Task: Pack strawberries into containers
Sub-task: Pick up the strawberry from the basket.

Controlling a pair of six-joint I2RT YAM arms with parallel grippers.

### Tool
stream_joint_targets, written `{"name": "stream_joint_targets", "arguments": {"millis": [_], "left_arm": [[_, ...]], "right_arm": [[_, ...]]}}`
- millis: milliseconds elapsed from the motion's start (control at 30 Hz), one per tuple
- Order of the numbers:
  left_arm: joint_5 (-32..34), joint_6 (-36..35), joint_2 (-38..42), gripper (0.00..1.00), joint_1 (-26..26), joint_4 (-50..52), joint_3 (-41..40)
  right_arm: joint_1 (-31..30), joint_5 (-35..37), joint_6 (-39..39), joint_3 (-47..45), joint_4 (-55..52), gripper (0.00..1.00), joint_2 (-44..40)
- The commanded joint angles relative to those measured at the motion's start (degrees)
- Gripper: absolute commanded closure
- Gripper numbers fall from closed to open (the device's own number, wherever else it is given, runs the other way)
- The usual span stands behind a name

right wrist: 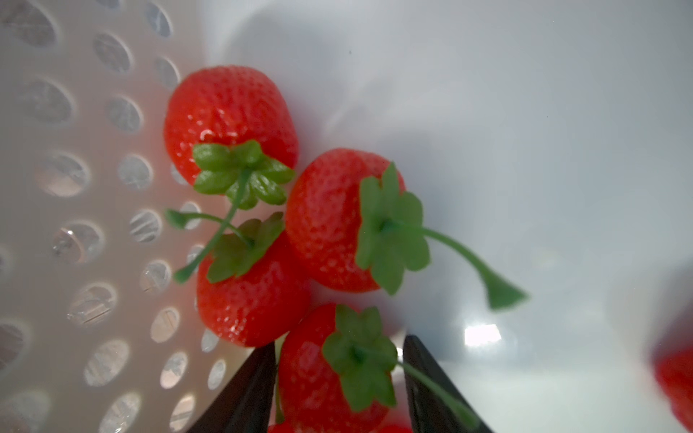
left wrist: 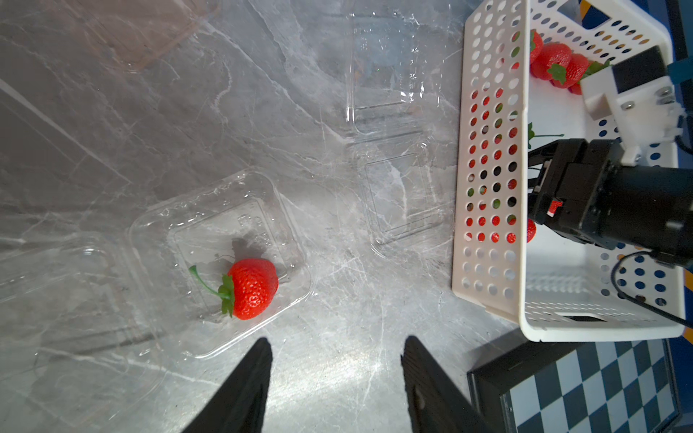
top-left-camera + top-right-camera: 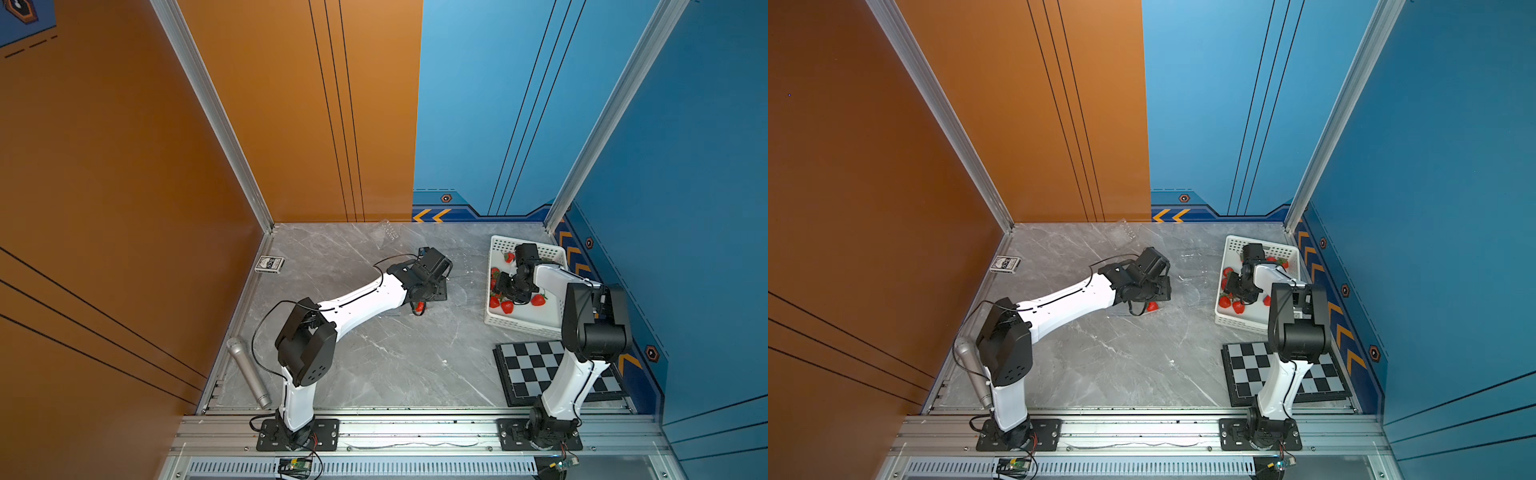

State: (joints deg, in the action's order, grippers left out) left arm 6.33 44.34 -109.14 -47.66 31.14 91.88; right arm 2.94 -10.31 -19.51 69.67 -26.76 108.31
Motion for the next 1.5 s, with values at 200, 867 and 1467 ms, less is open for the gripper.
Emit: {"name": "stream_joint_targets", "arguments": {"millis": [200,867,1467], "left_arm": [[-0.8,-1.0,2.0,0.42,0.8,1.3,-1.7],[-0.2,-0.7,3.9,0.42,1.9,1.2,-4.2],[0.7,-0.4,6.8,0.42,3.6,1.2,-7.2]], "right_arm": [[-1.0,-0.1,-0.4,2.5,0.5,0.53,3.3],[-1.4,-0.1,-0.2,0.0,-0.9,0.51,0.8],[-1.2,0.2,-1.2,-1.2,-1.1,0.78,-4.0]]}}
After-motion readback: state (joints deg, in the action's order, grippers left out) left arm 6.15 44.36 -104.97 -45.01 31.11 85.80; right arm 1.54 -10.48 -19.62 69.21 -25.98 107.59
